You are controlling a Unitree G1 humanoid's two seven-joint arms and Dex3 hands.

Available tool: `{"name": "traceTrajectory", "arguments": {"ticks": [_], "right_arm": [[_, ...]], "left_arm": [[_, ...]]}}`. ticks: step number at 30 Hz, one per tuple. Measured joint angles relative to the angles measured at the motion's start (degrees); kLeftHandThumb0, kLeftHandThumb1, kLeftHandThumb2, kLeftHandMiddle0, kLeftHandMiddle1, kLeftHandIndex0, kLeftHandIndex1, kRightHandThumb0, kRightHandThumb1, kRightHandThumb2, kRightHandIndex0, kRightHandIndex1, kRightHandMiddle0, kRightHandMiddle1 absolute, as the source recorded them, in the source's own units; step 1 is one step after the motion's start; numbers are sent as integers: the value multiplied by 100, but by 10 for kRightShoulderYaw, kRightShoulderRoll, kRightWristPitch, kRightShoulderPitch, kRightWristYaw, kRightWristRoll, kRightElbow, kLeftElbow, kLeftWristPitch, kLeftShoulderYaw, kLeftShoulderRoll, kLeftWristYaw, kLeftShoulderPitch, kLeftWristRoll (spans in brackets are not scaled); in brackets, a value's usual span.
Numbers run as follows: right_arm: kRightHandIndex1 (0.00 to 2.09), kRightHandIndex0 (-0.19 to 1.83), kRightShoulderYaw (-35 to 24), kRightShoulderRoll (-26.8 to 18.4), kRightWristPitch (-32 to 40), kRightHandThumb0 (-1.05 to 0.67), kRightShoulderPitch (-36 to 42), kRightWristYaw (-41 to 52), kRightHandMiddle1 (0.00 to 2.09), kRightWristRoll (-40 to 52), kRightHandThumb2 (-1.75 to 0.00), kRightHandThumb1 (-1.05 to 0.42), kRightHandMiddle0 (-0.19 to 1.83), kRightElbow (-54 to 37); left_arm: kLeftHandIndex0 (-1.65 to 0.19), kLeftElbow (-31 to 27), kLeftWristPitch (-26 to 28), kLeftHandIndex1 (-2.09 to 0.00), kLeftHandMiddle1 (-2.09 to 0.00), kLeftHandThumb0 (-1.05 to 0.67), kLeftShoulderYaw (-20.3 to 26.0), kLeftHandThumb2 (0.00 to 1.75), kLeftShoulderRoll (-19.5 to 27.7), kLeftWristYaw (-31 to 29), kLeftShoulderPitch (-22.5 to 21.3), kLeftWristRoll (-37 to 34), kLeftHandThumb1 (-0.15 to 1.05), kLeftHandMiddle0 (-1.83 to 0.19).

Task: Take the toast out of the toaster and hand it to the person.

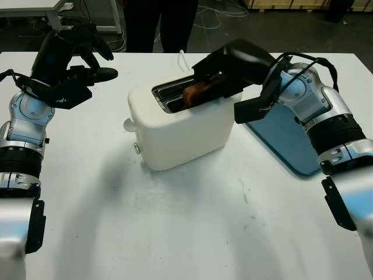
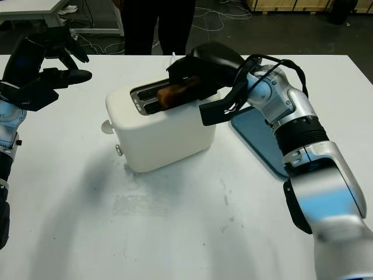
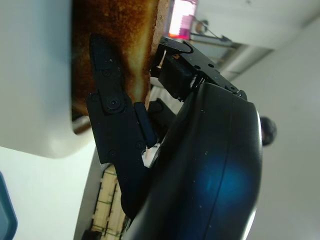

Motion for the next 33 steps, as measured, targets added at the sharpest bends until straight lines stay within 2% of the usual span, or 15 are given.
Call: {"name": "traceTrajectory", "arguments": {"ticks": [7, 11, 20, 26, 31, 33], "right_arm": [[175, 99, -72, 0, 5, -59, -66, -5, 175, 78, -44, -92, 74, 93], [175, 103, -117, -1, 9, -65, -99, -3, 175, 128, -42, -92, 81, 139], [175, 105, -206, -5, 109, -56, -145, 43, 175, 232, -35, -92, 87, 197], [175, 99, -208, -5, 174, -49, -145, -66, 175, 215, -35, -92, 81, 230], [175, 91, -218, 12, 182, -42, -144, -130, 175, 215, -37, -92, 60, 254], [175, 91, -218, 25, 182, -39, -141, -158, 175, 214, -37, -92, 61, 263]], "left_arm": [[-67, -9, 8, -134, -132, -105, 0, 4, 0, 0, 7, 0, 92, -81], [-67, -12, 10, -133, -132, -105, 0, 5, 0, 0, 7, 0, 92, -80], [-67, -12, 10, -133, -132, -105, 0, 4, 0, 0, 7, 0, 92, -80], [-67, -13, 10, -134, -133, -105, 0, 4, 0, 0, 7, 0, 92, -80], [-67, -13, 12, -134, -132, -105, 0, 3, -1, 0, 7, 0, 92, -80], [-67, -13, 12, -134, -133, -105, 0, 5, -1, 0, 7, 0, 92, -80]]}}
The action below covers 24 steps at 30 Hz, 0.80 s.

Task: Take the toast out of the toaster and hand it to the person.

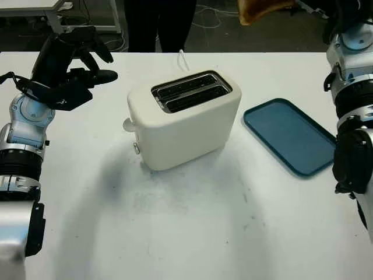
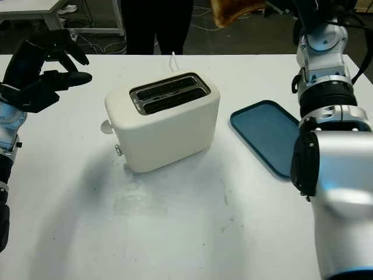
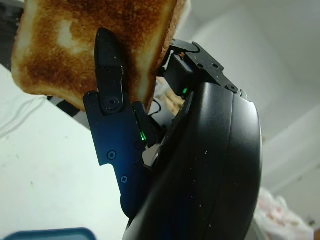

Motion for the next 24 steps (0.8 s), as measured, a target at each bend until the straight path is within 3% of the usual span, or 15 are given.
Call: {"name": "traceTrajectory", "arguments": {"ticks": [2, 11, 24], "right_arm": [[175, 94, 1, 11, 1, -34, 9, -18, 175, -5, -38, -92, 70, 9], [175, 92, -1, 48, 30, -34, 45, -81, 175, -10, -34, -92, 64, 29], [175, 65, -1, 63, 87, -29, 75, -148, 175, -23, -30, -92, 51, 40]], "left_arm": [[-66, 0, 0, -134, -133, -105, 0, 5, 0, 1, 0, 0, 92, -80], [-67, 0, 0, -134, -133, -105, 0, 4, 0, 1, 0, 0, 92, -81], [-68, 0, 0, -133, -132, -105, 0, 5, -2, -1, 0, -1, 92, -81]]}}
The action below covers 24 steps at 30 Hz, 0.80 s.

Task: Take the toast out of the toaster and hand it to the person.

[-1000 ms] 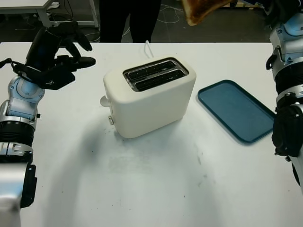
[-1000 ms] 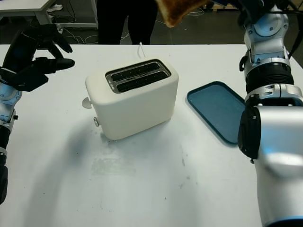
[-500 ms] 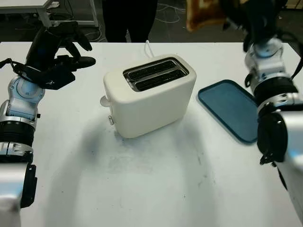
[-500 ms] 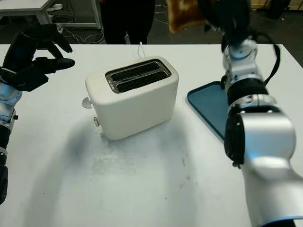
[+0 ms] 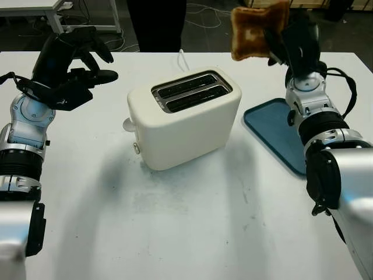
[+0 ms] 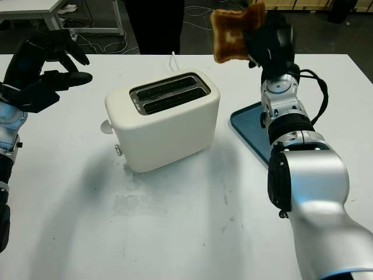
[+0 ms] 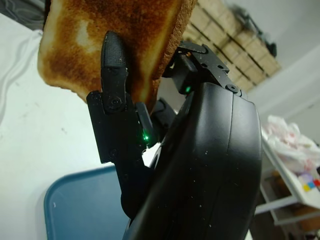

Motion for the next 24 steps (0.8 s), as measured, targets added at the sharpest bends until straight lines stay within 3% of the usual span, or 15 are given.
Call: {"name": "traceTrajectory", "arguments": {"ticks": [10, 16, 24], "right_arm": [[175, 76, -3, 6, 0, -28, 30, 15, 175, 2, -31, -92, 49, 9], [175, 80, 2, 21, 4, -28, 40, 16, 175, -5, -32, -92, 65, 10], [175, 85, 14, 31, 4, -31, 55, 16, 175, -21, -32, -92, 66, 10]], "left_arm": [[-67, 0, 0, -134, -133, -105, 0, 4, 0, 1, 1, 0, 92, -82], [-67, 0, 0, -135, -134, -105, 0, 5, 0, 3, 2, 0, 92, -81], [-68, 0, 0, -134, -133, -105, 0, 4, -1, 3, 3, 0, 92, -81]]}}
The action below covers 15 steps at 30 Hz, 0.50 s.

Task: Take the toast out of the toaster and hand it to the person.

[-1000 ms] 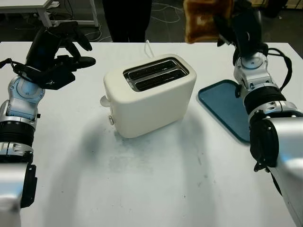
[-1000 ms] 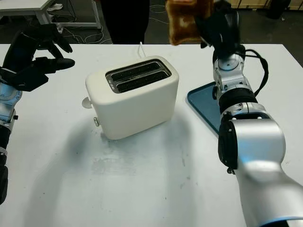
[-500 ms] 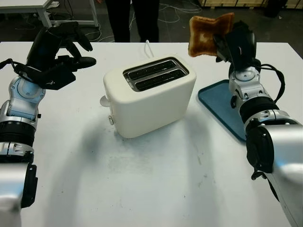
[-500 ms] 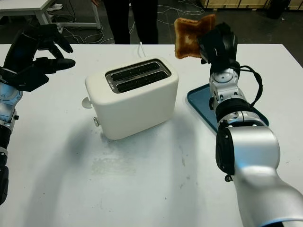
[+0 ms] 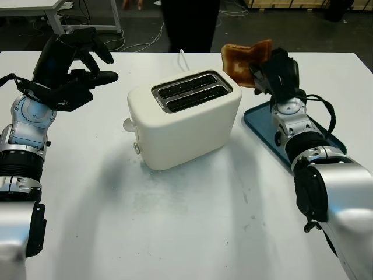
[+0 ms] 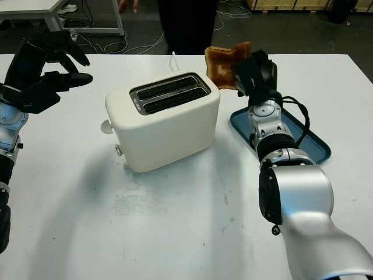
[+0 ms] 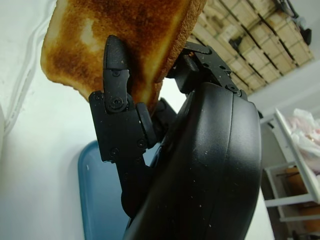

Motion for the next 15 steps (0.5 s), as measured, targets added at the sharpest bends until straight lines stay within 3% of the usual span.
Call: {"name": "traceTrajectory", "arguments": {"ticks": [8, 15], "right_arm": [[175, 85, 8, 0, 0, -31, 0, 0, 175, -13, -31, -92, 62, 0], [175, 64, -13, 0, 0, -27, 0, -5, 175, 2, -33, -92, 56, 0]], "left_arm": [[-69, 0, 0, -133, -132, -105, 0, 3, 0, 0, 0, 0, 92, -81], [-71, 0, 1, -132, -132, -105, 0, 2, 0, 0, 0, 0, 92, -82]]}}
